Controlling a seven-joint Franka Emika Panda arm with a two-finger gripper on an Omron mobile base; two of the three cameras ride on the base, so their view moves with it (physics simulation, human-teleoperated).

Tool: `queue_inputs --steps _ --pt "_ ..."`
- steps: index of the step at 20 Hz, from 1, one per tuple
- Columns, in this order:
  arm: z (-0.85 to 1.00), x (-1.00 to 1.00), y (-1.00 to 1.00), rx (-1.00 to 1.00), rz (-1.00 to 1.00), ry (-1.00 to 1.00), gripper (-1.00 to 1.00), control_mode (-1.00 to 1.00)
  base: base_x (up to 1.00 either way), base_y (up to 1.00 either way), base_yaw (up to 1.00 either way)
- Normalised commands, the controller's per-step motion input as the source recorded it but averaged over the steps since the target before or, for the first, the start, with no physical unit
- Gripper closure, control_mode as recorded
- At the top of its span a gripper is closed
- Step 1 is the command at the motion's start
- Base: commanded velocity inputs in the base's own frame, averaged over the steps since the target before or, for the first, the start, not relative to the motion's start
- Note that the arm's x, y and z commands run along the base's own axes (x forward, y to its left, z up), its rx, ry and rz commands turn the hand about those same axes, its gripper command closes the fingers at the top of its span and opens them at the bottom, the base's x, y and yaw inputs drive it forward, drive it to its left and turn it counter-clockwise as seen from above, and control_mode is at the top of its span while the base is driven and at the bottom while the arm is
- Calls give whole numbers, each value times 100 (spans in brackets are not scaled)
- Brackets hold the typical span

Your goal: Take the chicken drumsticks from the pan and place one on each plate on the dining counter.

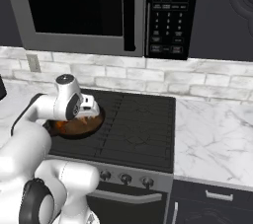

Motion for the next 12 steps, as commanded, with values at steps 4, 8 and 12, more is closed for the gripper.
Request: queue_inputs --steps 4,8,12 --pt "-31 35 15 0 1 0 -100 -100 0 0 0" --pt "-29 32 22 -1 0 0 -100 -100 0 0 0" --pt "-31 23 9 -1 1 0 -100 -100 0 0 0"
